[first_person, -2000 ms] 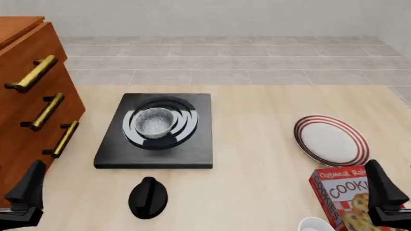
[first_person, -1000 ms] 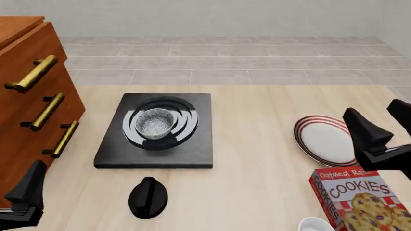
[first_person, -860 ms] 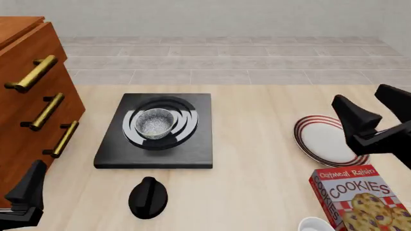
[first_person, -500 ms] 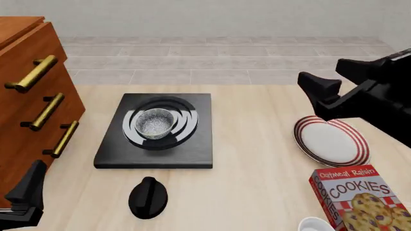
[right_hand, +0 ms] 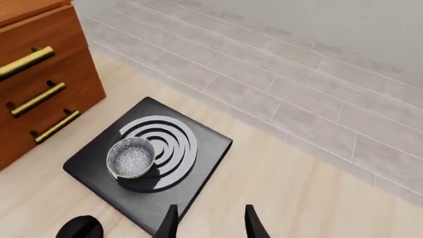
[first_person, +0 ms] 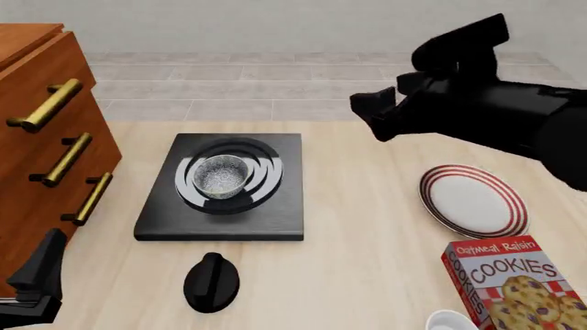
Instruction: Pick the akita bowl on the stove and place it on the plate.
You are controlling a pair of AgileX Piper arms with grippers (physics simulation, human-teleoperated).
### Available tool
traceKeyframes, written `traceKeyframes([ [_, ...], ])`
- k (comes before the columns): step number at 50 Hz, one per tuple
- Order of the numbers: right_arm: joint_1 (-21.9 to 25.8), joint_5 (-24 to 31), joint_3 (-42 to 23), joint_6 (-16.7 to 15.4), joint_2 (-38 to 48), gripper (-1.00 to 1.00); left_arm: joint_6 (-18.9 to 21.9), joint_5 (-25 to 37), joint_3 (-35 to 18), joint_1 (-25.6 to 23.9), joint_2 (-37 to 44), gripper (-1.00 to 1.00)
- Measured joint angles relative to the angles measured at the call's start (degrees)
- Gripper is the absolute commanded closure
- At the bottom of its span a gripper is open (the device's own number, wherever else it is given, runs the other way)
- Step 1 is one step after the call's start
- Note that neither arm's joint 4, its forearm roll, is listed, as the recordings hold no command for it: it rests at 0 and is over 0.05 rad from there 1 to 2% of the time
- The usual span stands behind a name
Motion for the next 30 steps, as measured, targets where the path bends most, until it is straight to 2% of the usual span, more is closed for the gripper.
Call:
traceKeyframes([
  [30, 7.1, 8.4, -15.3, 5.5, 16.0, -1.00, 0.0, 0.0, 0.0, 0.0, 0.0, -1.00],
])
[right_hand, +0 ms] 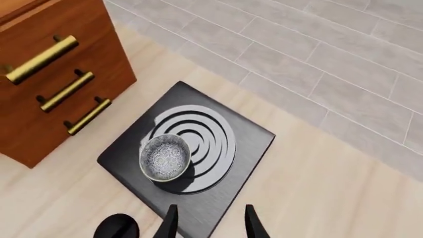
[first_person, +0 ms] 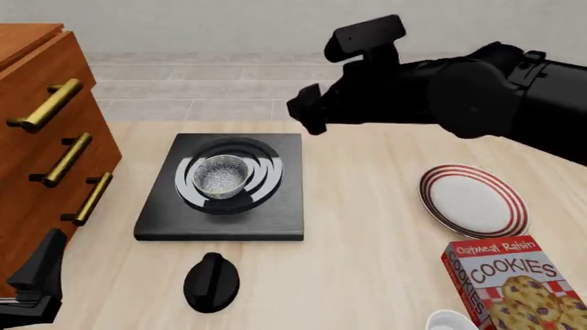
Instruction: Pick the akita bowl on the stove and place it on the plate.
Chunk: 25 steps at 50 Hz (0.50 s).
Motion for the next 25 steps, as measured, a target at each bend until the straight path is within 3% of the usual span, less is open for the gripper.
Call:
traceKeyframes([
  [25, 1.1, 1.0, -7.4, 3.6, 9.9, -1.00, 0.0, 0.0, 0.0, 0.0, 0.0, -1.00],
])
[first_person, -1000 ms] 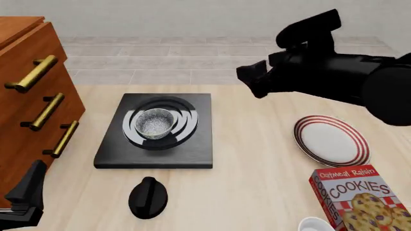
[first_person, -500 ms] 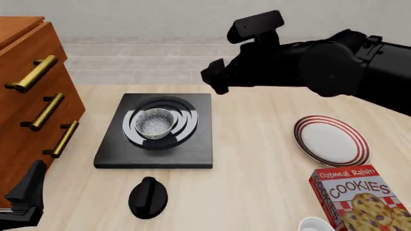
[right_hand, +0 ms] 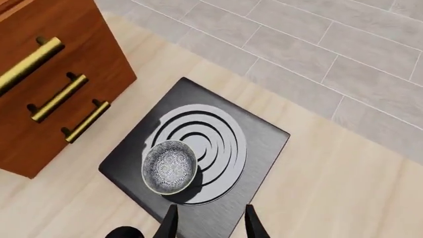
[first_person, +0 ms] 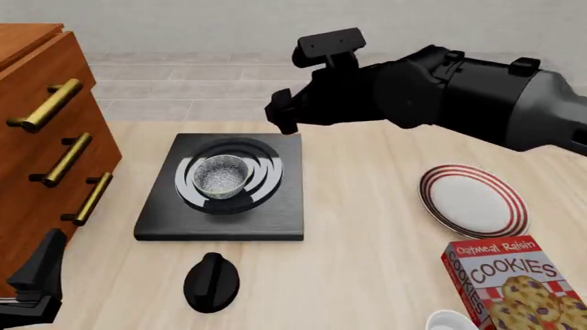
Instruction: Pick the akita bowl on the stove and place it on the plate.
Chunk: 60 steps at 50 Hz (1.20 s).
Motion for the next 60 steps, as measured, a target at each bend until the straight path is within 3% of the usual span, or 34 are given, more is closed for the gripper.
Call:
traceKeyframes([
  [60, 0.1, 0.4, -12.5, 0.7, 16.6, -1.00, 0.0, 0.0, 0.0, 0.0, 0.0, -1.00],
])
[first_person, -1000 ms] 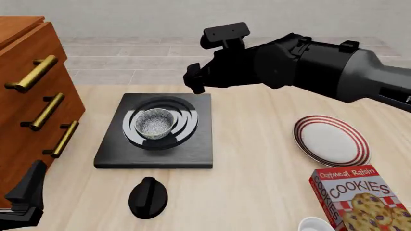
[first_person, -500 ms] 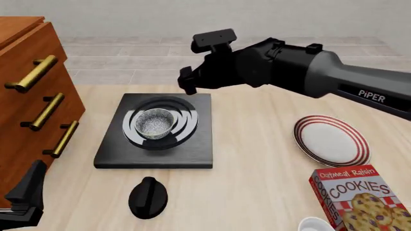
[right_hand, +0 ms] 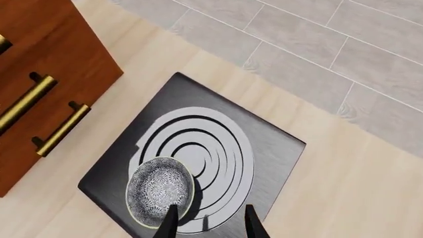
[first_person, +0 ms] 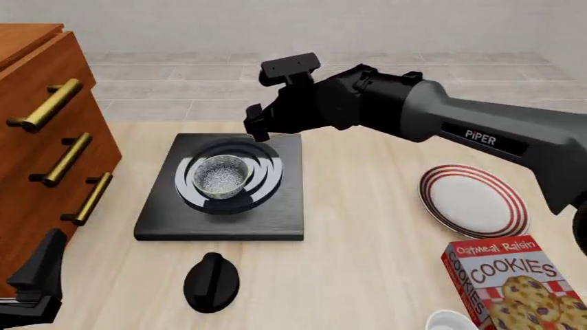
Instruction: Pick the akita bowl on the stove and place it on the plate.
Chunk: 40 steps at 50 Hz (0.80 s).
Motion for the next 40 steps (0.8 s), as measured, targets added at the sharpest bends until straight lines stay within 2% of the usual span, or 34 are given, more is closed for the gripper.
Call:
traceKeyframes([
  [40, 1.2, -2.1, -3.2, 0.9, 8.0, -1.00, 0.0, 0.0, 0.0, 0.0, 0.0, -1.00],
])
